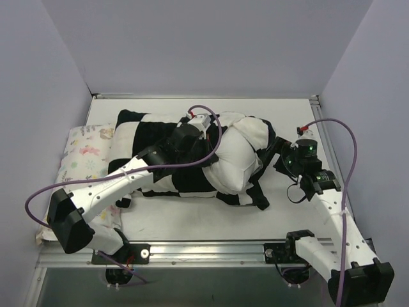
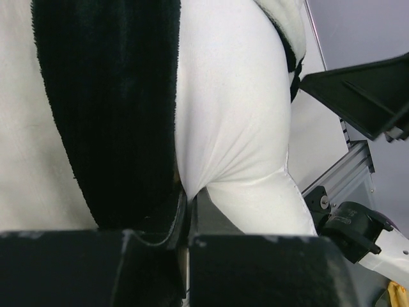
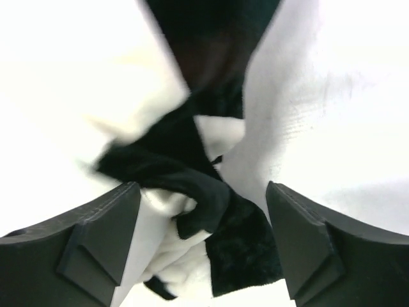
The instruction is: Remove the pillowcase from the pillow
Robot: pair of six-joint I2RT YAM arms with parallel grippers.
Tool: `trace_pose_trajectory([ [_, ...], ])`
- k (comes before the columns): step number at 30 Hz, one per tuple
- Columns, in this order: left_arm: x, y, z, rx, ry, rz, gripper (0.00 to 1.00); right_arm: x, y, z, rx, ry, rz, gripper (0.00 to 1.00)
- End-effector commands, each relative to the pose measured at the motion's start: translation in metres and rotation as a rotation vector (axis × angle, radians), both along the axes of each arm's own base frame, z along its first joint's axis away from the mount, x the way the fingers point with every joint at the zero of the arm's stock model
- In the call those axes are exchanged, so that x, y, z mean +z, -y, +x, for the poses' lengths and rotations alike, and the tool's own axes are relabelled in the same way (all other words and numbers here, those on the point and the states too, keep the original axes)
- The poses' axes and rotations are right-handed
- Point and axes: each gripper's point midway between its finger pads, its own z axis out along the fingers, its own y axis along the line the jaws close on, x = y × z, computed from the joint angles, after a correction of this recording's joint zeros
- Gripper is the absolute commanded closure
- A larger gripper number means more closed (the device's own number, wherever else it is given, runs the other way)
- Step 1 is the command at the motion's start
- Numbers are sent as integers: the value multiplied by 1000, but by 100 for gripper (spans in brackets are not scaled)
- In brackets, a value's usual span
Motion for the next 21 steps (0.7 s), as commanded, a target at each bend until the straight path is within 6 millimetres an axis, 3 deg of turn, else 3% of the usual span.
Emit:
trace_pose_trajectory([
  [1, 23, -2, 14, 62, 69, -36, 100, 27, 4, -10, 13, 78, -56, 17],
  [8, 27, 13, 3, 19, 73, -23, 100, 31, -25, 9, 103, 82, -100, 12],
  [11, 28, 16, -6, 3, 72, -19, 100, 21, -23, 25, 69, 46, -158, 18],
  [13, 35, 13, -11, 5, 83, -24, 100, 9, -2, 36, -31, 2, -238, 37],
  [14, 35, 12, -17, -2, 81, -16, 100, 9, 4, 39, -62, -3, -245, 49],
  [15, 42, 8, -21, -3, 92, -25, 100, 7, 12, 41, -96, -11, -245, 71],
  [16, 40, 6, -25, -4, 89, -22, 100, 4, 28, 45, -156, -26, -255, 79],
  [18, 46, -1, -38, -10, 95, -26, 100, -1, 41, 50, -205, -50, -256, 90],
  [20, 39, -11, -48, -5, 87, -11, 100, -5, 57, 56, -253, -71, -259, 94],
  [21, 49, -18, -55, -5, 99, -39, 100, -9, 62, 58, -264, -84, -258, 96],
])
